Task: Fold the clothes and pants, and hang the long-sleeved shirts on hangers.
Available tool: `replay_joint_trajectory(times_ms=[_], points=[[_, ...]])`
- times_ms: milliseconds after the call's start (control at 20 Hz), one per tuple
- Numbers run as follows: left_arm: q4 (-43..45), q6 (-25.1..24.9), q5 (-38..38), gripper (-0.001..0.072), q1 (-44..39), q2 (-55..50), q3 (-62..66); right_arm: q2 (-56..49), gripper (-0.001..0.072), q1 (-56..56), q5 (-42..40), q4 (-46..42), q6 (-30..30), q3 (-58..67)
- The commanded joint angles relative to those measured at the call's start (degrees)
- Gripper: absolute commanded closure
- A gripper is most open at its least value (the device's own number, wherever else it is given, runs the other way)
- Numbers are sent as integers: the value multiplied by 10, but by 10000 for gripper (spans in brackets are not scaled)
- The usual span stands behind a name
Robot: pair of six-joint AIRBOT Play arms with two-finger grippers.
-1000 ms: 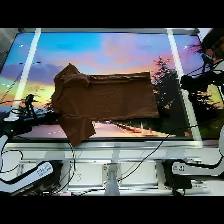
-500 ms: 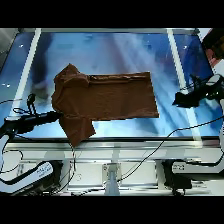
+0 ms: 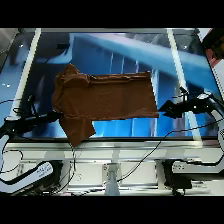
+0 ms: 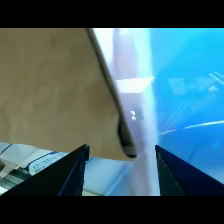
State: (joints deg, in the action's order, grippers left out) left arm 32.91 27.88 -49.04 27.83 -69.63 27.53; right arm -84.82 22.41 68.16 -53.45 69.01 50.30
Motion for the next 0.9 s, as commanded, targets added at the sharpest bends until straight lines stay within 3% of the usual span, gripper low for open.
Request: replay_joint_trajectory(times_ms=[0,300,400,700,850], points=[[0,0,0,689,0,0,0,0,218,0,-19,13,-1,-32],[0,0,0,689,0,0,0,-20,221,0,-35,83,3,-56],[0,0,0,689,0,0,0,-20,264,0,-42,98,3,-56],[0,0,0,689,0,0,0,-20,274,0,-44,108,3,-56],[0,0,0,689,0,0,0,-20,383,0,-54,111,3,-56]])
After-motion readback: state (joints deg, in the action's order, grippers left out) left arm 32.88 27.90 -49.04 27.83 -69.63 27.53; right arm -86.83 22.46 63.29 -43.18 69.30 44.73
